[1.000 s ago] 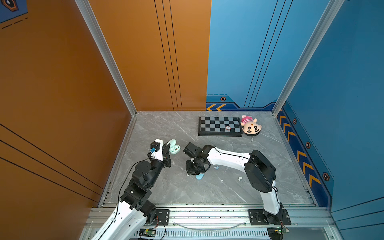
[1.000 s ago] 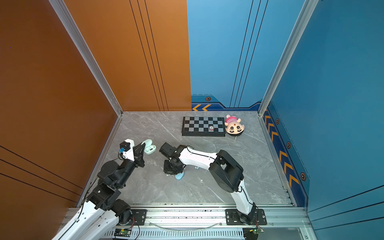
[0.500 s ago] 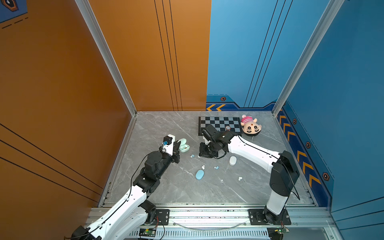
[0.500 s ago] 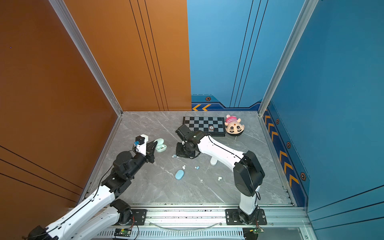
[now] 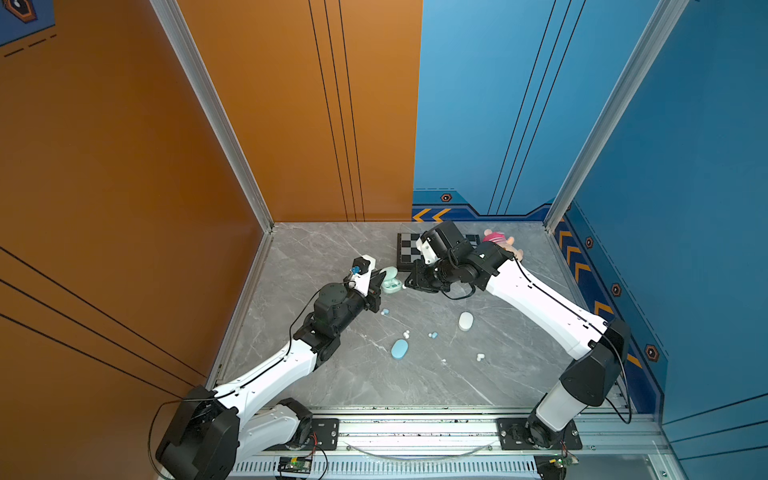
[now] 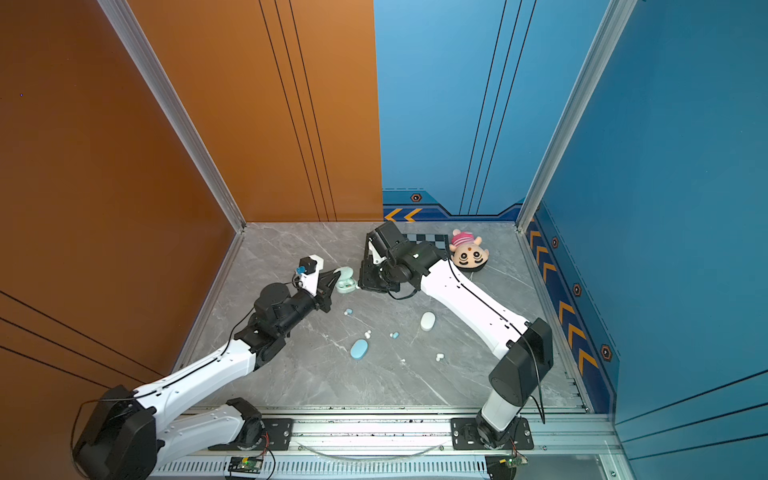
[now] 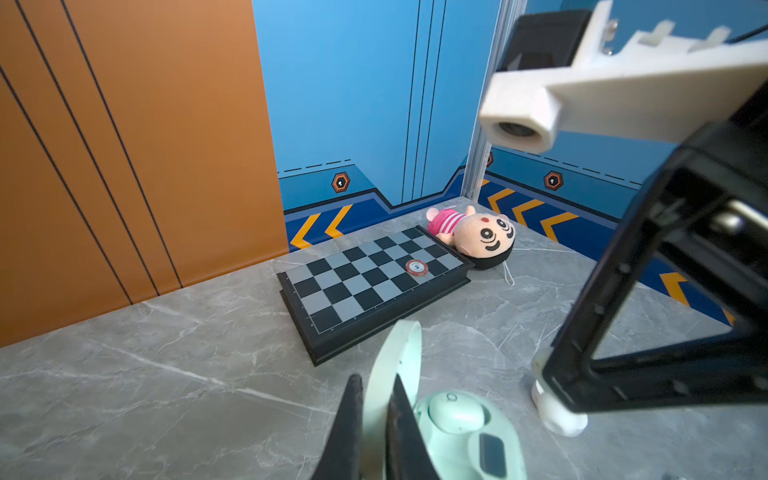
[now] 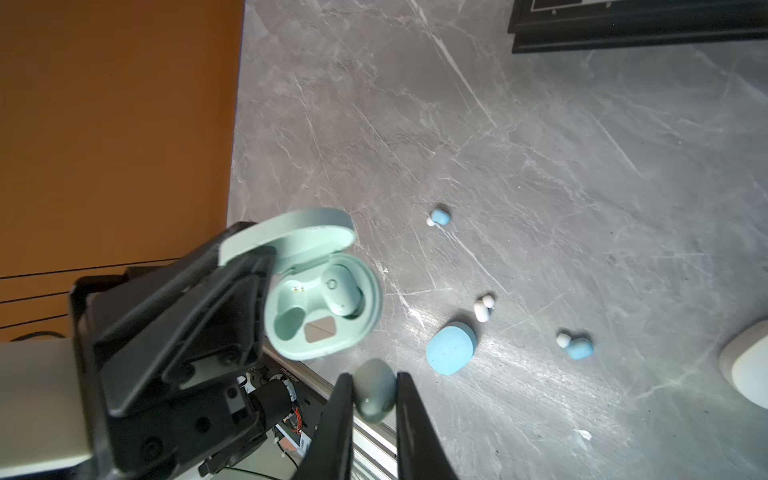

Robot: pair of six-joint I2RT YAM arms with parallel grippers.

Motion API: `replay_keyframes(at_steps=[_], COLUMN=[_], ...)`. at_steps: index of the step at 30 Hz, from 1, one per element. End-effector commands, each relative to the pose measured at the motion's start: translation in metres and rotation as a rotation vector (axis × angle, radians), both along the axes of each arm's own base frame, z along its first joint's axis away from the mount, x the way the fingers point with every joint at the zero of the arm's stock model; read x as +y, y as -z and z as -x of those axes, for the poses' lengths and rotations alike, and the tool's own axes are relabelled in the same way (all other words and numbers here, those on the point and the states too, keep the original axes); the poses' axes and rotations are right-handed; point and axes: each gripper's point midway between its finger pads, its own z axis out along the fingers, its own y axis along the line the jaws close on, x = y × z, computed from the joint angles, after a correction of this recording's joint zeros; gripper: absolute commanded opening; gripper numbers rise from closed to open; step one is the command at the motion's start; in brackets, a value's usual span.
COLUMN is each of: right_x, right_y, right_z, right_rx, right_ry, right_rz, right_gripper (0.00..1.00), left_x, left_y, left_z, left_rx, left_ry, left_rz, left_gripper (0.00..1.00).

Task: Insert the wireless bluetooth earbuds into the charging case
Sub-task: 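Lift the second earbud with the right gripper to the open case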

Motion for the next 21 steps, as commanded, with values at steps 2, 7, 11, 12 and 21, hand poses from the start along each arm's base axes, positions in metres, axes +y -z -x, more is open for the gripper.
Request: replay_keyframes(at_steps=[2, 7, 11, 12, 21], right_x=[0.008, 0.016, 0.018, 0.018, 0.02], right_y=[-0.019, -0.025, -0.019, -0.016, -0.007], right_z=[0.007, 0.007, 0.01, 0.01, 0.009], right_rx=[-0.027, -0.051, -0.05, -0.046, -0.04], right_ry=[-0.043, -0.061, -0.077, -0.08, -0.084], right_rz=[-0.018, -0.019, 0.002, 0.009, 0.034], right_gripper=[0.19, 0.19, 0.19, 0.19, 0.2], left_x=[-0.012, -0.014, -0.015, -0.015, -0.018], left_y=[-0.024, -0.029, -0.034, -0.035, -0.044], left_z=[0.003, 0.005, 0.005, 0.004, 0.007], left_rx=[-0.064, -0.076, -0.088, -0.089, -0.108], left_ry=[0.044, 0.048, 0.048, 0.045, 0.057], left_rz=[0.03, 0.032, 0.034, 0.036, 0.044], left_gripper=[0.0, 0.0, 0.0, 0.0, 0.0])
